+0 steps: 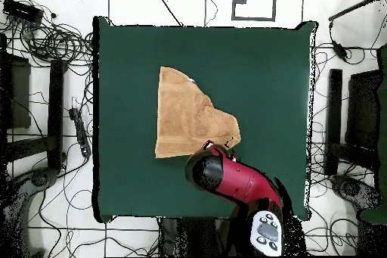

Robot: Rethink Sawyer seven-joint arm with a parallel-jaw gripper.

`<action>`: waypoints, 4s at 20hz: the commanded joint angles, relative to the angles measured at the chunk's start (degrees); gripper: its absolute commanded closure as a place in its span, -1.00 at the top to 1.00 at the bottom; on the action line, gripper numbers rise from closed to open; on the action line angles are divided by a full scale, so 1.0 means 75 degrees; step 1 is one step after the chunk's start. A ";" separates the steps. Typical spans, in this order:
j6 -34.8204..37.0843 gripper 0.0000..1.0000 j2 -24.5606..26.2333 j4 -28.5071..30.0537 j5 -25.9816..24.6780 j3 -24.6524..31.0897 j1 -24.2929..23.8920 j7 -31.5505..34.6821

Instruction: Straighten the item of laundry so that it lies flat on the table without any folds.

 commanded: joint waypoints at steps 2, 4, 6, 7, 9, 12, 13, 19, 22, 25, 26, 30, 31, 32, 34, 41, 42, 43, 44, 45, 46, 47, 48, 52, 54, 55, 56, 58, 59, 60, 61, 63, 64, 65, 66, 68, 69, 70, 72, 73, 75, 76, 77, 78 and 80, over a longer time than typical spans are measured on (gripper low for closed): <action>0.0742 -1.00 0.0004 0.0671 -0.0272 0.0257 -0.0142 0.0802; 0.0765 -1.00 -0.0029 0.0677 -0.0321 0.0239 -0.0170 0.0791; 0.0770 -1.00 -0.0048 0.0689 -0.0360 0.0240 -0.0192 0.0778; 0.0761 -1.00 -0.0041 0.0691 -0.0375 0.0223 -0.0180 0.0787; 0.0677 -1.00 0.0033 0.0672 -0.0404 0.0232 -0.0205 0.0794; 0.0304 -1.00 0.0201 0.0714 -0.0446 0.0405 -0.0413 0.0808; 0.0080 -1.00 0.0292 0.0755 -0.0423 0.0532 -0.0536 0.0876; -0.0240 -1.00 0.0473 0.0757 -0.0482 0.0704 -0.0691 0.0990; -0.0420 -1.00 0.0567 0.0772 -0.0566 0.0803 -0.0799 0.1013; -0.0454 -1.00 0.0601 0.0764 -0.0595 0.0830 -0.0843 0.1052; -0.0456 -1.00 0.0599 0.0771 -0.0597 0.0833 -0.0844 0.1070; -0.0615 -1.00 0.0756 0.0713 -0.0639 0.0913 -0.0905 0.1069; -0.0685 -1.00 0.0795 0.0712 -0.0649 0.0961 -0.0950 0.1065; -0.0767 -1.00 0.0822 0.0744 -0.0671 0.1003 -0.0975 0.1065; -0.0846 -1.00 0.0890 0.0713 -0.0682 0.1053 -0.1033 0.1047; -0.0998 -1.00 0.0991 0.0614 -0.0777 0.1131 -0.1099 0.0962; -0.0996 -1.00 0.0981 0.0630 -0.0776 0.1162 -0.1127 0.0970; -0.0973 -1.00 0.0959 0.0649 -0.0775 0.1162 -0.1135 0.0980; -0.0928 -1.00 0.0948 0.0636 -0.0780 0.1123 -0.1100 0.0982; -0.0869 -1.00 0.0933 0.0625 -0.0777 0.1092 -0.1072 0.0987; -0.0806 -1.00 0.0916 0.0607 -0.0778 0.1063 -0.1052 0.0986; -0.0748 -1.00 0.0899 0.0598 -0.0775 0.1040 -0.1029 0.0989; -0.0699 -1.00 0.0894 0.0580 -0.0779 0.1015 -0.1008 0.0987; -0.0584 -1.00 0.0898 0.0495 -0.0826 0.0909 -0.0915 0.0950; -0.0569 -1.00 0.0900 0.0496 -0.0804 0.0889 -0.0908 0.0987; -0.0550 -1.00 0.0904 0.0486 -0.0806 0.0879 -0.0899 0.0978; -0.0564 -1.00 0.0903 0.0495 -0.0805 0.0877 -0.0894 0.0987; -0.0563 -1.00 0.0904 0.0495 -0.0814 0.0858 -0.0877 0.0982; -0.0563 -1.00 0.0901 0.0499 -0.0816 0.0866 -0.0880 0.0979; -0.0564 -1.00 0.0902 0.0495 -0.0820 0.0866 -0.0882 0.0975; -0.0565 -1.00 0.0906 0.0492 -0.0820 0.0867 -0.0884 0.0973; -0.0568 -1.00 0.0910 0.0485 -0.0826 0.0853 -0.0865 0.0970; -0.0569 -1.00 0.0905 0.0495 -0.0825 0.0848 -0.0854 0.0976; -0.0567 -1.00 0.0905 0.0493 -0.0824 0.0843 -0.0851 0.0977; -0.0572 -1.00 0.0907 0.0496 -0.0823 0.0838 -0.0839 0.0982; -0.0571 -1.00 0.0910 0.0493 -0.0829 0.0826 -0.0821 0.0978; -0.0565 -1.00 0.0918 0.0477 -0.0830 0.0809 -0.0803 0.0974; -0.0590 -1.00 0.0939 0.0453 -0.0852 0.0802 -0.0788 0.0956; -0.0610 -1.00 0.0926 0.0478 -0.0839 0.0831 -0.0810 0.0975; -0.0607 -1.00 0.0926 0.0475 -0.0850 0.0822 -0.0805 0.0964; -0.0599 -1.00 0.0922 0.0479 -0.0846 0.0827 -0.0815 0.0964; -0.0596 -1.00 0.0914 0.0486 -0.0844 0.0835 -0.0829 0.0964; -0.0594 -1.00 0.0920 0.0477 -0.0850 0.0833 -0.0830 0.0955; -0.0600 -1.00 0.0922 0.0476 -0.0858 0.0846 -0.0848 0.0945; -0.0605 -1.00 0.0930 0.0471 -0.0864 0.0853 -0.0875 0.0935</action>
